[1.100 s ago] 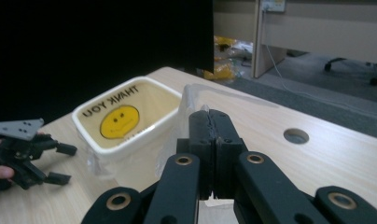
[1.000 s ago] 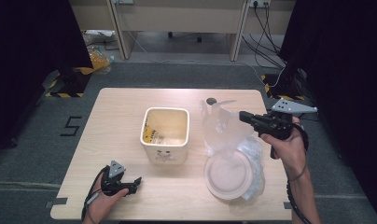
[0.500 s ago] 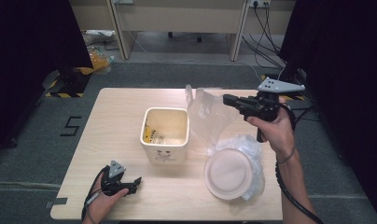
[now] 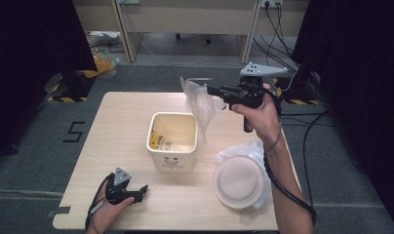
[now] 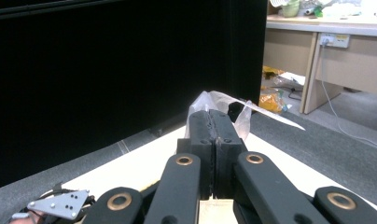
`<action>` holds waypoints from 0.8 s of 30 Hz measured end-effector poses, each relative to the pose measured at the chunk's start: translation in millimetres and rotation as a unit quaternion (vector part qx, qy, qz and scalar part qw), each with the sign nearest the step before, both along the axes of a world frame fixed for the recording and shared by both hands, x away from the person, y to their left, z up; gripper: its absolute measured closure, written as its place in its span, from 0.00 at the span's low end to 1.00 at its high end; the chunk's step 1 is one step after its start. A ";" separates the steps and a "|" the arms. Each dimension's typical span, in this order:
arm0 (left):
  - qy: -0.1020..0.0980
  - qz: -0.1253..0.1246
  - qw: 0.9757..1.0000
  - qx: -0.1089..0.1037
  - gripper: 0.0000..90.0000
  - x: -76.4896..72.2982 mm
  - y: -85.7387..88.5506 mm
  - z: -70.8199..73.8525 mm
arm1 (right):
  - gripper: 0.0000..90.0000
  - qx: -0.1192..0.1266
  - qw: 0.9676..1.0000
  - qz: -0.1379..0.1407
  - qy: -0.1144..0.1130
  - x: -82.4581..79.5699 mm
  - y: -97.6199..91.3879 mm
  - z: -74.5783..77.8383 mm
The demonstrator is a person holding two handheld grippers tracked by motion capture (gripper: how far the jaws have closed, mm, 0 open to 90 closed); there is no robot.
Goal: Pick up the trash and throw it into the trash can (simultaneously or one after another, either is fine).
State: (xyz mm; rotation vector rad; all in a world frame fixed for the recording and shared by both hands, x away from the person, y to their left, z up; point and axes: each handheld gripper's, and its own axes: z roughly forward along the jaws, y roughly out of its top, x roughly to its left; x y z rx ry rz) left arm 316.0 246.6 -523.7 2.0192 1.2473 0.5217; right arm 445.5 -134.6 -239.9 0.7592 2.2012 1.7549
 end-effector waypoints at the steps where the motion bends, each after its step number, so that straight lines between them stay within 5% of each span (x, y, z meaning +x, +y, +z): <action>1: 0.000 0.000 1.000 0.000 0.14 0.0 0.0 0.0 | 1.00 -0.001 1.000 0.002 -0.003 0.8 2.6 1.6; 7: 0.000 0.000 1.000 0.000 0.14 -0.1 -0.1 0.0 | 1.00 0.002 1.000 0.005 0.002 6.4 13.9 1.6; 16: 0.000 0.001 1.000 -0.001 0.14 -0.1 -0.2 -0.1 | 1.00 -0.015 0.999 0.010 0.041 23.1 32.7 -41.6; 24: 0.000 0.001 1.000 -0.001 0.14 -0.1 -0.3 -0.1 | 1.00 -0.040 0.997 0.011 0.060 34.6 50.7 -64.0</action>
